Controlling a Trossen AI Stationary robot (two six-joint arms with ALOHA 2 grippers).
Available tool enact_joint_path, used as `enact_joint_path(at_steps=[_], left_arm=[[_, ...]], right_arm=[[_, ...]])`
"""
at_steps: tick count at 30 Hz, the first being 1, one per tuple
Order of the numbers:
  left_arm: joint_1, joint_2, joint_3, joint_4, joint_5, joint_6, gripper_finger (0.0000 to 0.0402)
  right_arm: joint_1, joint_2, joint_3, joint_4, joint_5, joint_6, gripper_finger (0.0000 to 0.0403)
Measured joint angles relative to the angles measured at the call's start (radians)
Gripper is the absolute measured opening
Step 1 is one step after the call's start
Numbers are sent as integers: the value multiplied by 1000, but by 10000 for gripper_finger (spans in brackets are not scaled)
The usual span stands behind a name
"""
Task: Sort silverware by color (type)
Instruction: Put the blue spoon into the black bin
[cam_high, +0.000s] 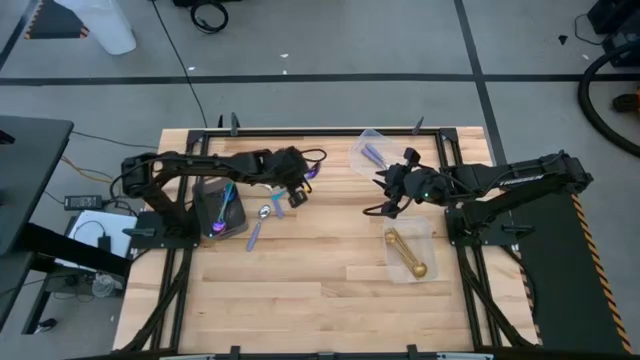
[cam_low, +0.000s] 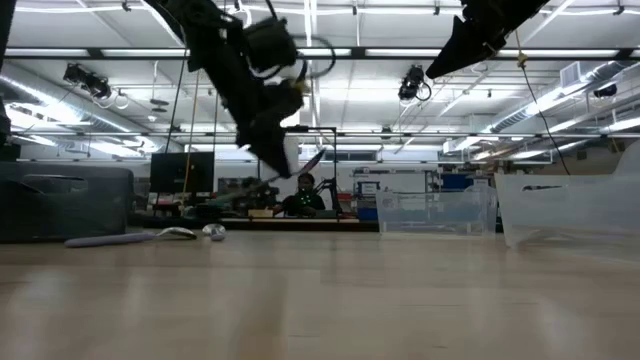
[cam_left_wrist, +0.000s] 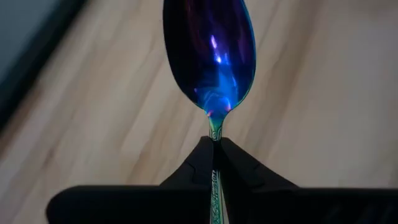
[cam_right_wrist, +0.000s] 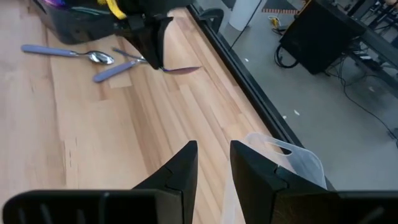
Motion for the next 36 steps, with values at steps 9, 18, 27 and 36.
enact_joint_path(at_steps=[9, 18, 27, 36], left_arm=[[-103, -50, 2, 429, 2, 193, 21], [-209, -49, 2, 773, 44, 346, 22], [-302, -49, 2, 950, 47, 475, 22], [-360, -49, 2, 1009, 48, 551, 23]], right_arm=[[3, 0, 0, 131, -23, -49, 105], [56, 22, 0, 298, -87, -118, 109], [103, 117, -1, 497, -117, -224, 134], [110, 172, 0, 609, -131, -276, 139]])
